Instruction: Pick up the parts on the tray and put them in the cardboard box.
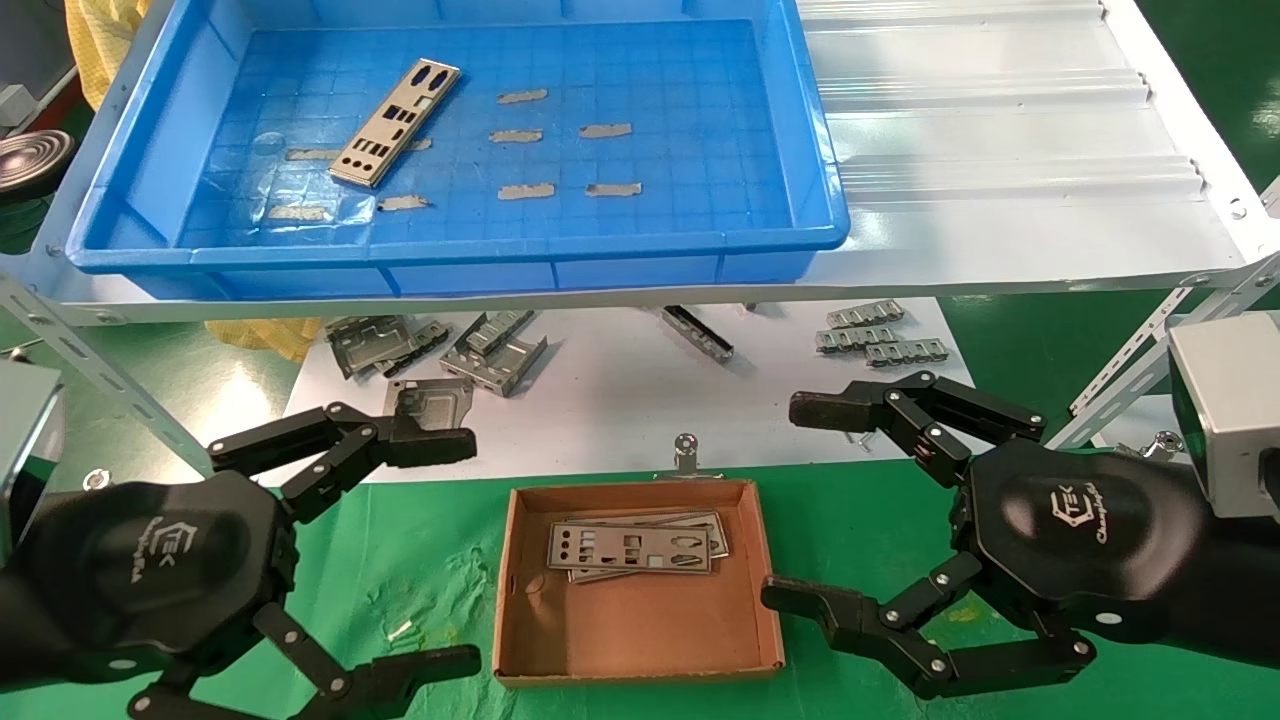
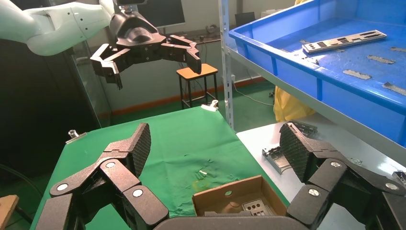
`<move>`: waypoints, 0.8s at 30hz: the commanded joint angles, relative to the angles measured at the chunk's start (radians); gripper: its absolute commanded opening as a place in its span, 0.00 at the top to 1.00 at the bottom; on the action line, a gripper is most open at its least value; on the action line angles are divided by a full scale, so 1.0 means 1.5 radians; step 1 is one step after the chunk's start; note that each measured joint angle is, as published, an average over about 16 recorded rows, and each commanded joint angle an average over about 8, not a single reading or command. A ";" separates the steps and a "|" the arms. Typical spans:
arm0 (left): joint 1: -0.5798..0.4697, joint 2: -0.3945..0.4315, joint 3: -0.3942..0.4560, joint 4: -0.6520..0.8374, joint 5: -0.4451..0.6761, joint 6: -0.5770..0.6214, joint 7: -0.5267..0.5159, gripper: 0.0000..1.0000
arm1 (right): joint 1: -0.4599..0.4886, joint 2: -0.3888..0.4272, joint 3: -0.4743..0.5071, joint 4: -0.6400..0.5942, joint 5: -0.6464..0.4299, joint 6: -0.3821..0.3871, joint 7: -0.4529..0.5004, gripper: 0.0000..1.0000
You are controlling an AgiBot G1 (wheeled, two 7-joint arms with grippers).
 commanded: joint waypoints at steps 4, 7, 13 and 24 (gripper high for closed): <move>0.000 0.000 0.000 0.000 0.000 0.000 0.000 0.00 | 0.000 0.000 0.000 0.000 0.000 0.000 0.000 0.00; 0.000 0.000 0.000 0.000 0.000 0.000 0.000 0.00 | 0.000 0.000 0.000 0.000 0.000 0.000 0.000 0.00; 0.000 0.000 0.000 0.000 0.000 0.000 0.000 0.00 | 0.000 0.000 0.000 0.000 0.000 0.000 0.000 0.00; 0.000 0.000 0.000 0.000 0.000 0.000 0.000 0.00 | 0.000 0.000 0.000 0.000 0.000 0.000 0.000 0.00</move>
